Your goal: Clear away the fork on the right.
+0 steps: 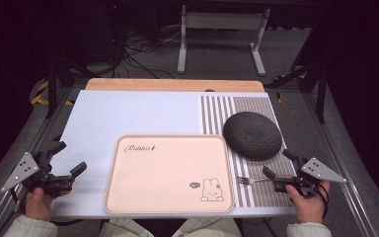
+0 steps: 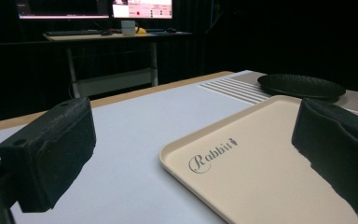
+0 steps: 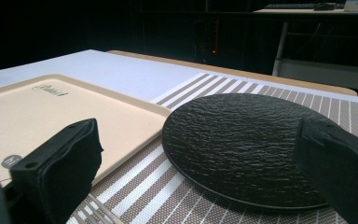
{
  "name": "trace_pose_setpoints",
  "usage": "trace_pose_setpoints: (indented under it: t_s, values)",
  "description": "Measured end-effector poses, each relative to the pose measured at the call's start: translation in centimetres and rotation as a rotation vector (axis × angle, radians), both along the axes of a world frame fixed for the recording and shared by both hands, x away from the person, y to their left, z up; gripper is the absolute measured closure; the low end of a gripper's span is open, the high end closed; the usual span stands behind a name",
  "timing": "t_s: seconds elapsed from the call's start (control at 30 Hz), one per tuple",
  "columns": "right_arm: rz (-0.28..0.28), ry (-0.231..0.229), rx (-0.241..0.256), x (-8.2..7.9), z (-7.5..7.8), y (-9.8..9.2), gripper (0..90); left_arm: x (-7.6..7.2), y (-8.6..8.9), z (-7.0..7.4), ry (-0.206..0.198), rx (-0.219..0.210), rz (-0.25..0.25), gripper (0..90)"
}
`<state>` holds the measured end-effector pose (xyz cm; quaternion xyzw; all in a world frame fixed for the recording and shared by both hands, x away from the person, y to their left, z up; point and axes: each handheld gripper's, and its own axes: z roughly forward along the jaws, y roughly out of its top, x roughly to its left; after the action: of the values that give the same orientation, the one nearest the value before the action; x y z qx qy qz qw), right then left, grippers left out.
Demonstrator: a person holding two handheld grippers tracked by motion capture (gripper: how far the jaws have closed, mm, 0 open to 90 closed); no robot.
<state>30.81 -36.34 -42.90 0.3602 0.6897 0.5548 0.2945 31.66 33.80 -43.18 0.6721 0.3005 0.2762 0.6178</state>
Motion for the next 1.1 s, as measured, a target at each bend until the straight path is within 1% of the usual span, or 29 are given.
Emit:
trace_pose_setpoints:
  t_s: [0.07, 0.13, 0.23, 0.6, 0.77, 0.83, 0.87, 0.93, 1.03, 1.07, 1.1]
  values:
    - [0.002, 0.005, 0.0, 0.0, -0.1, 0.0, 1.9, 0.0, 0.0, 0.0, -0.004, -0.003, 0.002, 0.4]
    - [0.0, 0.003, -0.004, 0.0, -0.1, 0.0, 1.9, 0.0, 0.0, 0.0, 0.0, -0.001, 0.001, 0.4]
    - [0.0, 0.001, 0.003, 0.0, -0.1, -0.1, 1.8, 0.0, 0.0, 0.0, 0.002, 0.002, 0.001, 0.4]
    - [0.001, 0.001, 0.002, 0.0, 0.0, 0.0, 1.8, 0.0, 0.0, 0.0, 0.0, -0.001, 0.002, 0.4]
    - [0.005, 0.006, -0.001, 0.3, 0.0, 0.1, 1.6, 0.0, 0.0, 0.0, 0.006, 0.005, 0.004, 0.4]
    - [0.014, 0.007, -0.016, 0.6, 0.3, 0.3, 1.7, 0.0, 0.0, 0.0, 0.006, 0.003, 0.008, 0.4]
    - [0.018, 0.011, -0.012, 0.7, 0.5, 0.4, 1.7, 0.0, 0.0, 0.0, 0.006, 0.003, 0.008, 0.4]
    - [0.024, 0.008, -0.021, 1.1, 0.9, 0.6, 1.6, 0.0, 0.0, 0.0, 0.006, 0.001, 0.01, 0.4]
    - [0.025, 0.011, -0.016, 1.5, 1.4, 0.8, 1.6, 0.0, 0.0, -0.1, 0.007, 0.003, 0.01, 0.4]
    - [0.033, 0.014, -0.019, 1.9, 1.9, 1.1, 1.6, 0.0, 0.0, -0.1, 0.008, 0.003, 0.01, 0.4]
    - [0.033, 0.014, -0.019, 1.9, 1.9, 1.1, 1.6, 0.1, 0.0, -0.1, 0.006, 0.0, 0.011, 0.4]
